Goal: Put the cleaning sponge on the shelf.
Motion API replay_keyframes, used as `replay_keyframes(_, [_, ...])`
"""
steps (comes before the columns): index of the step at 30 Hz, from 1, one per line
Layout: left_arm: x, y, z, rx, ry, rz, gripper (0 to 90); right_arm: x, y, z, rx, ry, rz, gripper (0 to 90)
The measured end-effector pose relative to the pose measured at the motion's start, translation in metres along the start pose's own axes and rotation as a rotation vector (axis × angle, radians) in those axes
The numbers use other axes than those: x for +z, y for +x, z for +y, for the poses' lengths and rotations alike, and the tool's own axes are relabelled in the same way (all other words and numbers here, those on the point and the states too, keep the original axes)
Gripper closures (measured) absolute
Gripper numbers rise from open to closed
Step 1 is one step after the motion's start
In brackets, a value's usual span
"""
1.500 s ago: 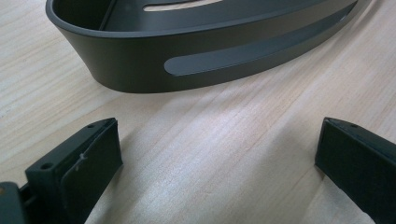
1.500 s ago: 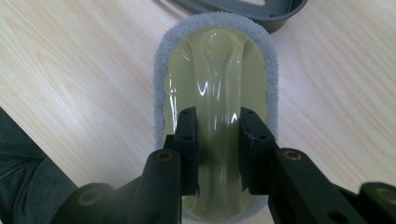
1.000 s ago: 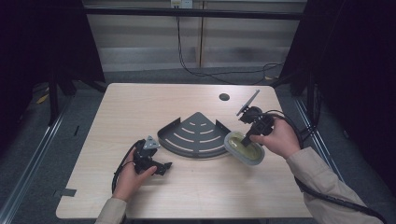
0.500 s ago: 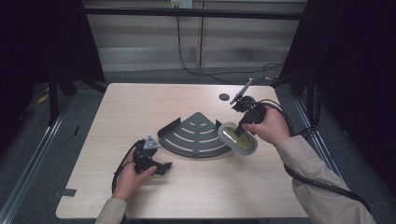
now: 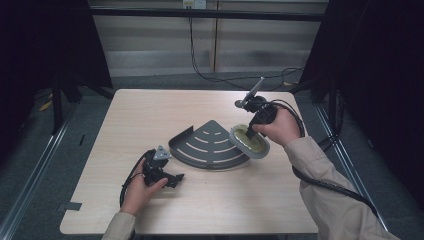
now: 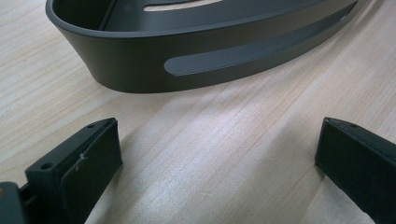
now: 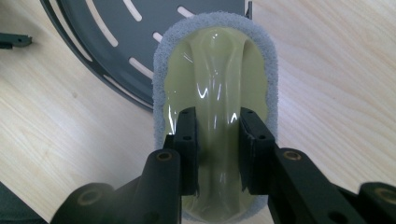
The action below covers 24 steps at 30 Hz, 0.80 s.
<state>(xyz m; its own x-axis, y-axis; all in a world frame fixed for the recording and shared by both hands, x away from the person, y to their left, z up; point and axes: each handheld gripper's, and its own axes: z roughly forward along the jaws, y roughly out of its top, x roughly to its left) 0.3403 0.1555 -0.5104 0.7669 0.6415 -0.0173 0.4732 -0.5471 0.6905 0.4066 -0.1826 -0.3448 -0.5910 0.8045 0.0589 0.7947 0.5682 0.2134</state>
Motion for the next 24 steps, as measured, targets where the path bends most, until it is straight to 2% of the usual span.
replay_keyframes(14, [0.0,0.0,0.0,-0.001,-0.003,0.0,0.0,0.004,0.002,0.024,0.008,-0.001,-0.028,71.7])
replay_keyframes(24, [0.0,0.0,0.0,0.0,0.0,-0.002,0.0,0.012,0.001,0.036,0.015,-0.002,-0.025,71.7])
